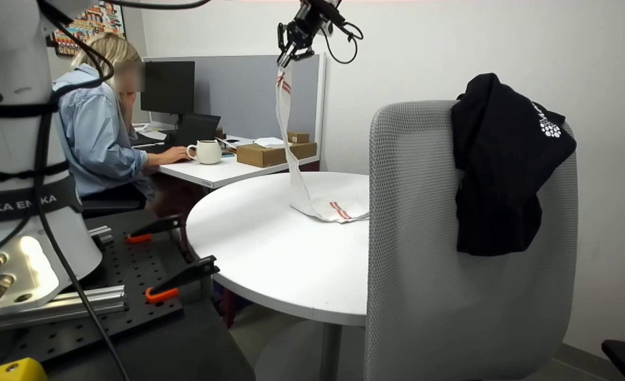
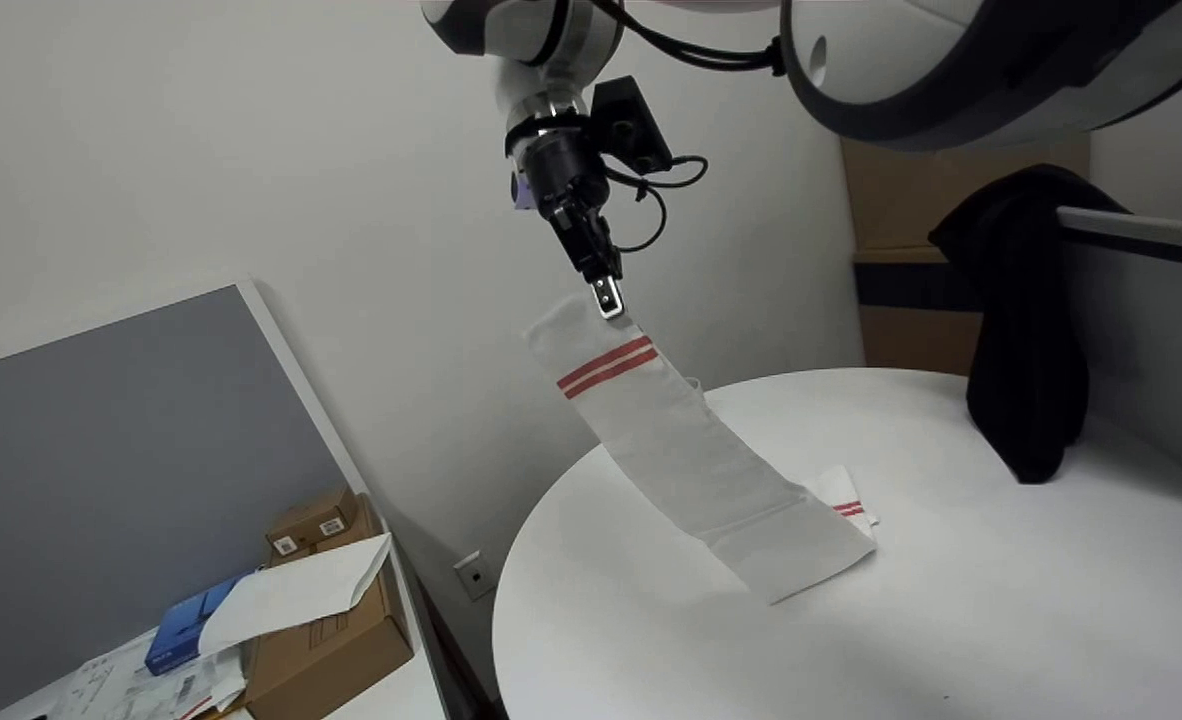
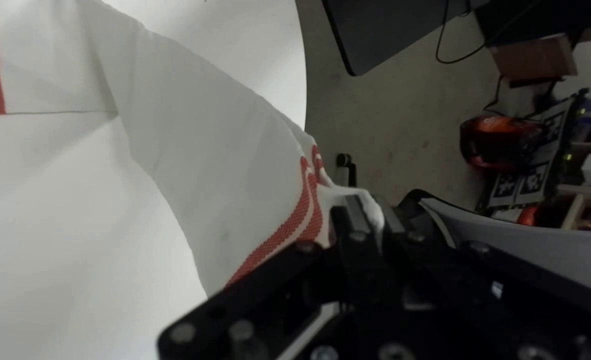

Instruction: Unfold the white and red towel

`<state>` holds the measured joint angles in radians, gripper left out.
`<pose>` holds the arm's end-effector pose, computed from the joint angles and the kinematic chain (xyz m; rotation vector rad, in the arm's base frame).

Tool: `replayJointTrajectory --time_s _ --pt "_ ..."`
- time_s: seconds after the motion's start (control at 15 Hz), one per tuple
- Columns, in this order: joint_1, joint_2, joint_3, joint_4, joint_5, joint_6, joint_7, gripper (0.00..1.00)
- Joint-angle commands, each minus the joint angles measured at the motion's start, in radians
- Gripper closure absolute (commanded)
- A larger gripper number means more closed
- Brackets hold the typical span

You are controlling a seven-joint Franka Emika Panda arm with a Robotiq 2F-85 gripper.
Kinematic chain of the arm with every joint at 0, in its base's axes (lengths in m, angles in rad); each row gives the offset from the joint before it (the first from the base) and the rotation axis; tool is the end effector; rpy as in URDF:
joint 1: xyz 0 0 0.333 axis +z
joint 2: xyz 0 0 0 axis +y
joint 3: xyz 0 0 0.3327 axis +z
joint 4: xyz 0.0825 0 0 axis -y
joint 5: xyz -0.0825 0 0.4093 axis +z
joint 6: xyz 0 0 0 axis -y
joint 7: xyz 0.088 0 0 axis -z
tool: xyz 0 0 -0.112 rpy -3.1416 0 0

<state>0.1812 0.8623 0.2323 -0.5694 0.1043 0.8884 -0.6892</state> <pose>0.6804 0.2216 0.4945 -2.3000 -1.4342 0.6549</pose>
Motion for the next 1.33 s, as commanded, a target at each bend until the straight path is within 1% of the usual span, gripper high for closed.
replayJointTrajectory --time_s 0.0,0.2,0.27,0.53,1.0,1.07,1.13,1.2,1.27 --pt "0.012 0.031 0.024 -0.032 0.012 -0.056 -0.039 0.98" --pt "0.032 0.058 0.033 -0.081 0.0 -0.079 -0.053 0.98" --pt "0.032 0.033 0.042 -0.17 -0.005 -0.049 -0.069 0.98" --pt "0.056 0.025 0.071 -0.315 -0.023 -0.049 -0.121 0.98" --pt "0.083 0.006 0.113 -0.493 -0.048 -0.049 -0.172 0.98" --pt "0.085 0.002 0.116 -0.511 -0.055 -0.049 -0.178 0.68" --pt "0.087 0.0 0.118 -0.52 -0.064 -0.049 -0.182 0.66" --pt "0.09 -0.001 0.119 -0.522 -0.072 -0.049 -0.185 0.6" --pt "0.089 -0.005 0.121 -0.533 -0.077 -0.049 -0.19 0.52"
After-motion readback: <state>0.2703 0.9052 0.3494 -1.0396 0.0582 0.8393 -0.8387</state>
